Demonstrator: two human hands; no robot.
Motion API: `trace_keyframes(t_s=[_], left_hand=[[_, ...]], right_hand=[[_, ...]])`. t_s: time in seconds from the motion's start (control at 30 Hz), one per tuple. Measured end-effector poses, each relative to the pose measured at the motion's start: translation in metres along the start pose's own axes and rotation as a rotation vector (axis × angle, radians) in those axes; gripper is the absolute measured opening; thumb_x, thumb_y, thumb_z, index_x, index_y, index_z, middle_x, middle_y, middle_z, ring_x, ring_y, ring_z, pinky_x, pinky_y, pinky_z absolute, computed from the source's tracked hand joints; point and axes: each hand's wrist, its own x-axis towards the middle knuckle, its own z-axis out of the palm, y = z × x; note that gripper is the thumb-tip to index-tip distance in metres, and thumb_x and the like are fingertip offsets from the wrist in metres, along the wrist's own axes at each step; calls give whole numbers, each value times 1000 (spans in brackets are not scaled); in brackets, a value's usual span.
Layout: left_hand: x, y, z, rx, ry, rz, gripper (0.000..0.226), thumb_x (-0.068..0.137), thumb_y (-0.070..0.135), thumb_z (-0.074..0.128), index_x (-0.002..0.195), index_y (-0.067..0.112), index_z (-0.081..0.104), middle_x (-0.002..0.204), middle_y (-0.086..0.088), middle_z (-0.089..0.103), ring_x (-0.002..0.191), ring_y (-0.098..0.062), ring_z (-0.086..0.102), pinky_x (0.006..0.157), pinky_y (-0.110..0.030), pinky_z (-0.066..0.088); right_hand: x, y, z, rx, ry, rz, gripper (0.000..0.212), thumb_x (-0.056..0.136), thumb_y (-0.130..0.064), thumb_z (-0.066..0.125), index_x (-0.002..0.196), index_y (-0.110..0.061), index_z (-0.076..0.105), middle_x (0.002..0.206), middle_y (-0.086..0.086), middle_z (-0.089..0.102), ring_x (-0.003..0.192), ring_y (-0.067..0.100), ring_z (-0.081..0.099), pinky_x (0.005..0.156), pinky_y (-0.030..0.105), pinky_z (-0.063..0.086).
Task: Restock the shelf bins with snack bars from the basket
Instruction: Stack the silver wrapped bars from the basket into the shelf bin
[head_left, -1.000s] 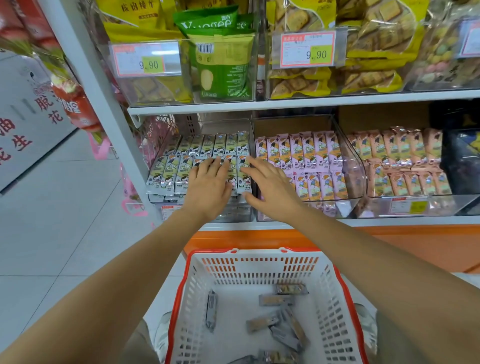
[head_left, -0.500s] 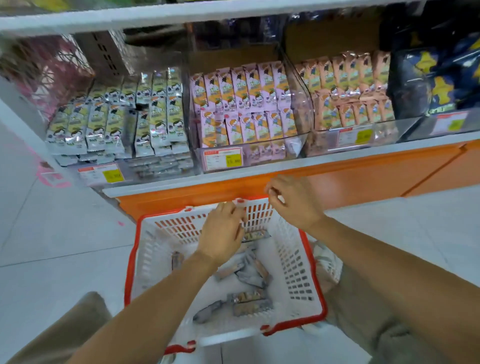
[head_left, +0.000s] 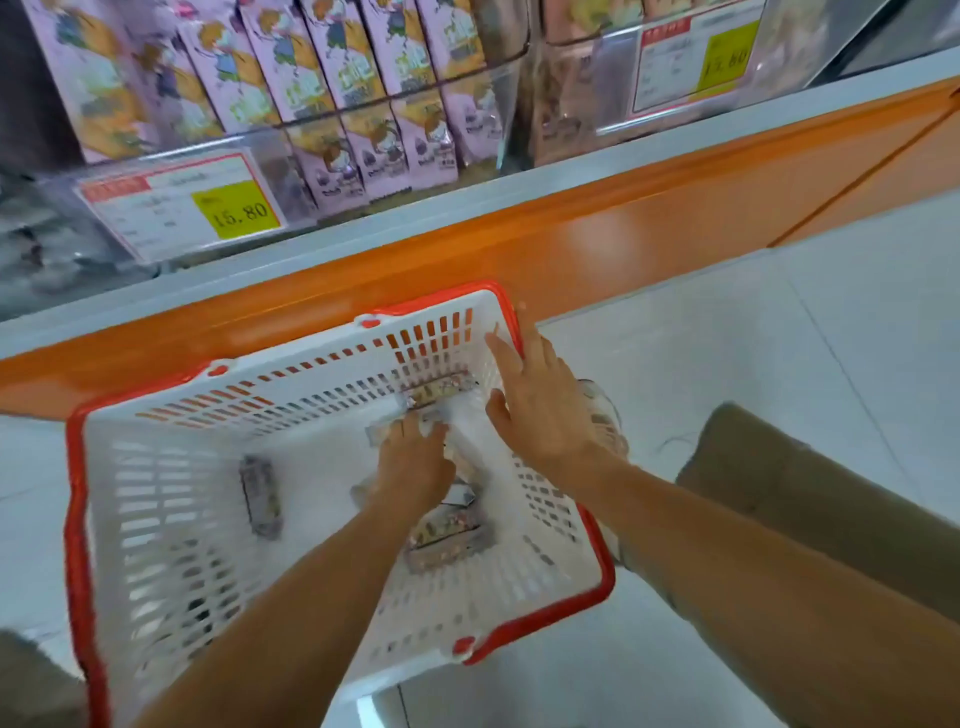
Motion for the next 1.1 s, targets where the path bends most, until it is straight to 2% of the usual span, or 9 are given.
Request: trace_keyframes(t_s=[0.13, 0.23, 0.33, 0.47, 0.63, 0.73, 0.9, 1.0, 1.1], left_hand=[[43, 4, 4, 13, -12, 24, 56, 93, 27, 50, 147, 25, 35, 159, -10, 12, 146, -31, 9, 116, -45, 22], [66, 8, 11, 46, -67, 15, 64, 94, 30, 50, 151, 26, 22, 161, -9, 3, 147, -31, 2, 117, -44, 18], [75, 7, 16, 50, -72, 13, 72, 92, 29, 55, 152, 23, 16, 159, -11, 10, 147, -31, 9, 117, -43, 20], [75, 4, 22, 132, 12, 81, 66, 86, 26, 60, 145, 26, 32, 148, -11, 23, 138, -30, 27, 115, -43, 26], [71, -3, 22, 253, -74, 99, 48, 88, 33, 53, 135, 26, 46, 153, -17, 16, 134, -33, 32, 115, -42, 22], [69, -9, 21, 233, -74, 89, 50, 88, 37, 51, 134, 19, 46, 138, -14, 37, 124, -31, 42, 109, -38, 30], [54, -14, 16, 61, 83, 108, 42, 85, 28, 59, 125, 15, 56, 124, -14, 46, 108, -33, 53, 99, -39, 42], [35, -18, 5, 76, 197, 148, 47, 77, 17, 74, 123, 18, 63, 113, -16, 57, 87, -36, 63, 82, -42, 53], [6, -26, -14, 26, 270, 184, 54, 63, 11, 85, 113, 18, 68, 99, -16, 63, 68, -34, 65, 63, -38, 55]], right_hand=[[-3, 0, 1, -24, 11, -27, 61, 89, -21, 58, 145, -12, 36, 158, 23, 17, 130, 35, 41, 92, 42, 48], [-3, 0, 1, -63, 38, -5, 62, 87, -26, 61, 143, -13, 39, 157, 22, 23, 129, 32, 45, 90, 39, 51], [-2, 0, 4, -73, 20, 13, 63, 83, -28, 65, 140, -12, 43, 154, 23, 29, 126, 33, 49, 86, 39, 53], [-3, 1, 6, -86, 12, 16, 63, 85, -28, 63, 142, -14, 40, 156, 23, 23, 129, 33, 45, 90, 38, 51], [-3, 0, 5, -108, 3, 1, 65, 89, -31, 59, 147, -16, 33, 160, 20, 12, 137, 32, 37, 98, 38, 47], [-3, 1, 6, -107, 20, -7, 67, 88, -32, 60, 147, -16, 32, 161, 20, 9, 138, 32, 36, 99, 38, 47], [-3, 3, 8, -102, 2, -9, 69, 87, -33, 60, 148, -16, 30, 161, 19, 5, 139, 32, 35, 99, 39, 47], [-3, 3, 6, -101, -21, -15, 69, 88, -31, 58, 148, -16, 28, 162, 18, 0, 139, 31, 32, 98, 38, 46], [-3, 2, 1, -106, -71, -5, 71, 91, -35, 55, 151, -18, 21, 162, 15, -8, 142, 29, 25, 103, 38, 42]])
